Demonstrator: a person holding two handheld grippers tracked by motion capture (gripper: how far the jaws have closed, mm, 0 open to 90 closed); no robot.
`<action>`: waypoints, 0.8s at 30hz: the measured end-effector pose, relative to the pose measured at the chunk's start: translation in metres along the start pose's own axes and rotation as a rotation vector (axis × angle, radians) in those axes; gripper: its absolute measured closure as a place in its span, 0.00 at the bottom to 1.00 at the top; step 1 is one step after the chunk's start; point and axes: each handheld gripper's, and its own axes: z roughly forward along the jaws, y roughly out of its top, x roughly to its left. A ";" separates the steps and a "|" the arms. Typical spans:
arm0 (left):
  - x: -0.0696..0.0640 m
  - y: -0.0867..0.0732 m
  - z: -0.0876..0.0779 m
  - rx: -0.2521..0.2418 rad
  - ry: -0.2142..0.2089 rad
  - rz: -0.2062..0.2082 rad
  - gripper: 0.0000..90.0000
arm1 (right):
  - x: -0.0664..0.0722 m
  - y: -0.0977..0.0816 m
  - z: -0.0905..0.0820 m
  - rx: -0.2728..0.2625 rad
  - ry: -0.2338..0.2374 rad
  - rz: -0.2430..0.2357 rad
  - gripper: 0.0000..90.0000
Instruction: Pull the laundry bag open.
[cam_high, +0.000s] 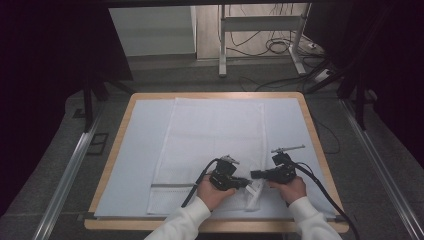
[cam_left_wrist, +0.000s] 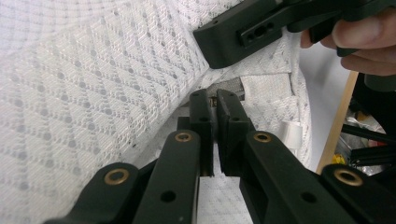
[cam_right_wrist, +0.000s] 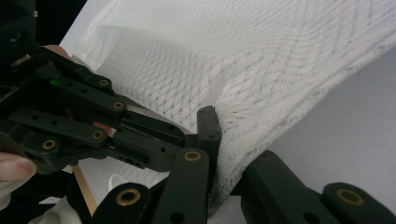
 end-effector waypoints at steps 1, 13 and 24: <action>0.000 0.000 0.000 0.001 0.001 0.001 0.96 | 0.000 0.000 0.000 -0.001 0.002 0.002 0.98; 0.004 -0.003 -0.006 -0.001 0.018 -0.005 0.96 | 0.000 0.001 0.000 -0.004 -0.001 -0.005 0.98; 0.011 -0.007 -0.013 -0.011 0.022 -0.023 0.96 | 0.000 0.000 -0.001 -0.013 -0.009 -0.001 0.98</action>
